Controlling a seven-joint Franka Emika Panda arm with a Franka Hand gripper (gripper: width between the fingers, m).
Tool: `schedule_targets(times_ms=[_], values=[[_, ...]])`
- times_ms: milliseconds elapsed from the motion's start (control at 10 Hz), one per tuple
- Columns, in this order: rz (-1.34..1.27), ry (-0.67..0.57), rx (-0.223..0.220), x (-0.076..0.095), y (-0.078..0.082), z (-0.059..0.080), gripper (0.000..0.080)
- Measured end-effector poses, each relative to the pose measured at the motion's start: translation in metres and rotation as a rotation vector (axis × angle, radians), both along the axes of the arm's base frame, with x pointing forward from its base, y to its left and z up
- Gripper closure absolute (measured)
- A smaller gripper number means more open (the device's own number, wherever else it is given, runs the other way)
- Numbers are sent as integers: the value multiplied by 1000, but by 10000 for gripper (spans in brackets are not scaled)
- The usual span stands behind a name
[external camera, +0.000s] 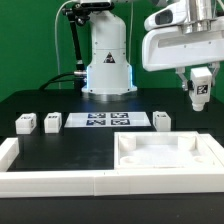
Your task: Assemble square table
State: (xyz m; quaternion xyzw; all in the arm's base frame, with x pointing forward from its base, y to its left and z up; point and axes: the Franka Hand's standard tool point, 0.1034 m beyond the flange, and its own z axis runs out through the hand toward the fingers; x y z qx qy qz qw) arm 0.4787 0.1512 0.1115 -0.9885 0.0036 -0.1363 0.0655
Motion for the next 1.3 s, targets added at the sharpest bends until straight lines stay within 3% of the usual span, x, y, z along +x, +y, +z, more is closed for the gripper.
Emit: schedule_targets(times_ms=[200,300,600,1200,1300], values=[[8,-120,12,-3,4,-2,514],[26,-120,2,-1,0,-4,514],[87,-156,-38,38,-18,-5,514],[96,-156,-43,41,-20,-8,514],[131,-168,-63,56,-28,-12,514]])
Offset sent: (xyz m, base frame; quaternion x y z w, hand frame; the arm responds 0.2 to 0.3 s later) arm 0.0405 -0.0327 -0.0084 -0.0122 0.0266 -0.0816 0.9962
